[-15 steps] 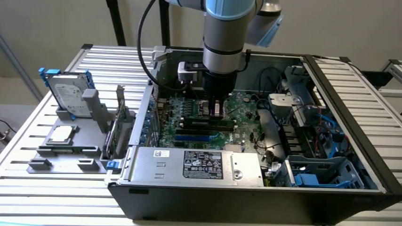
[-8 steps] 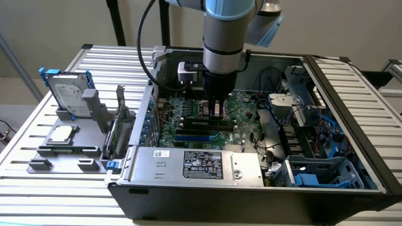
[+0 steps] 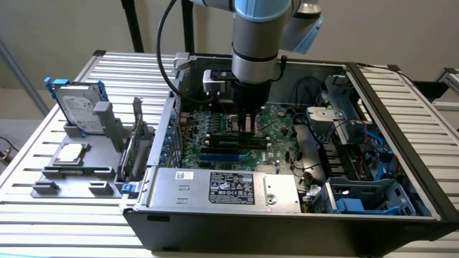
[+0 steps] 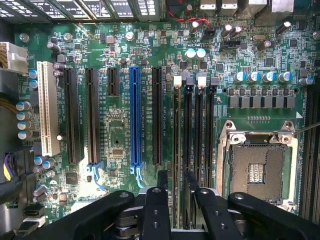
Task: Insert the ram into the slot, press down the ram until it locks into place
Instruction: 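Insert the ram into the slot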
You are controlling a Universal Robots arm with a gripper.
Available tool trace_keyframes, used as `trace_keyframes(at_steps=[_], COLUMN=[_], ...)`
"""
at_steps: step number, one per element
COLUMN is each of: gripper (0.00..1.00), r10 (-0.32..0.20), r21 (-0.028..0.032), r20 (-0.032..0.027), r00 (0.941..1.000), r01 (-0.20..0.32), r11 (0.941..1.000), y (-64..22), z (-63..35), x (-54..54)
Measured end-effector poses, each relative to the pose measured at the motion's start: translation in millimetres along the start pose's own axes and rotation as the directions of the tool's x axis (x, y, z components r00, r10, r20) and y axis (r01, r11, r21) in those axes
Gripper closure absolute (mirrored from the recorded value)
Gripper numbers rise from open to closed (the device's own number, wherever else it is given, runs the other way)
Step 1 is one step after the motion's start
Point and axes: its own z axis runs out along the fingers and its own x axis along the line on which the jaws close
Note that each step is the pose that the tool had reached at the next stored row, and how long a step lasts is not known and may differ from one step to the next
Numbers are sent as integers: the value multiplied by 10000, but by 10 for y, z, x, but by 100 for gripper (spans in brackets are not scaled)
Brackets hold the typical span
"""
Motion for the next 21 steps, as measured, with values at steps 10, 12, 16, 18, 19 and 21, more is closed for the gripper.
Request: trace_keyframes(at_steps=[10,12,16,18,19,21], gripper=[73,73,73,73,73,73], r10=[0,0,-1,0,0,0], r21=[0,0,-1,0,0,-1], r20=[22,24,27,27,27,26], r00=[10000,10000,10000,10000,10000,10000], r01=[0,0,1,0,0,0], r11=[10000,10000,10000,10000,10000,10000], y=[31,45,52,52,53,53], z=[-101,-107,-114,-114,-114,-114], x=[3,4,4,4,4,5])
